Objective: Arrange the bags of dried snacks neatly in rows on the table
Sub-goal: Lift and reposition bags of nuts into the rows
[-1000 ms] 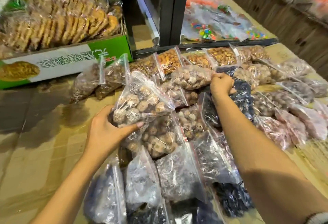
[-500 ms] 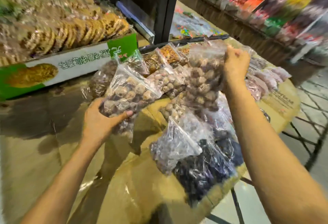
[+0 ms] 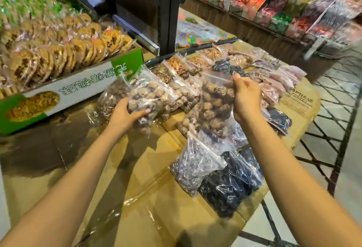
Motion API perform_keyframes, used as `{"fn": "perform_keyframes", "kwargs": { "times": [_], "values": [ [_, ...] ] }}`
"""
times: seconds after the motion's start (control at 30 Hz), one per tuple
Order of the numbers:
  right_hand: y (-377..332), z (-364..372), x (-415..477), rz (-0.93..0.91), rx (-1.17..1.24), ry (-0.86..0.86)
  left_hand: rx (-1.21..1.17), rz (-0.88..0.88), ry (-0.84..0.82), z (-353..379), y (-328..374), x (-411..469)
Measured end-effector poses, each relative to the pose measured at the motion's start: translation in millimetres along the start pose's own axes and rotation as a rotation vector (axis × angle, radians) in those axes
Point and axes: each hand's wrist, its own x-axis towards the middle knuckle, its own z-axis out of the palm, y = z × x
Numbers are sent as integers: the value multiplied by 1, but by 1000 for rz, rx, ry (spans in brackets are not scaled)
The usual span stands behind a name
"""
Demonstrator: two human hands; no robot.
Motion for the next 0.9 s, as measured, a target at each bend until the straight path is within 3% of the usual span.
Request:
{"fn": "perform_keyframes", "kwargs": {
  "times": [0.1,0.3,0.5,0.6,0.7,0.77,0.9],
  "values": [
    [10,5,5,19,-11,4,54,-14,-50,12,-6,27],
    [24,21,9,22,-13,13,227,-122,-311,58,-76,63],
    [37,47,5,113,175,22,233,-94,-284,54,-74,60],
    [38,54,-4,212,333,1,164,-145,-157,52,-61,44],
    [46,53,-11,266,335,-57,15,10,-79,46,-28,36],
    [46,55,-15,264,330,-77,-155,38,-257,44,0,34],
    [41,67,-21,287,454,-123,-97,-29,-594,50,19,33]
  ]
}}
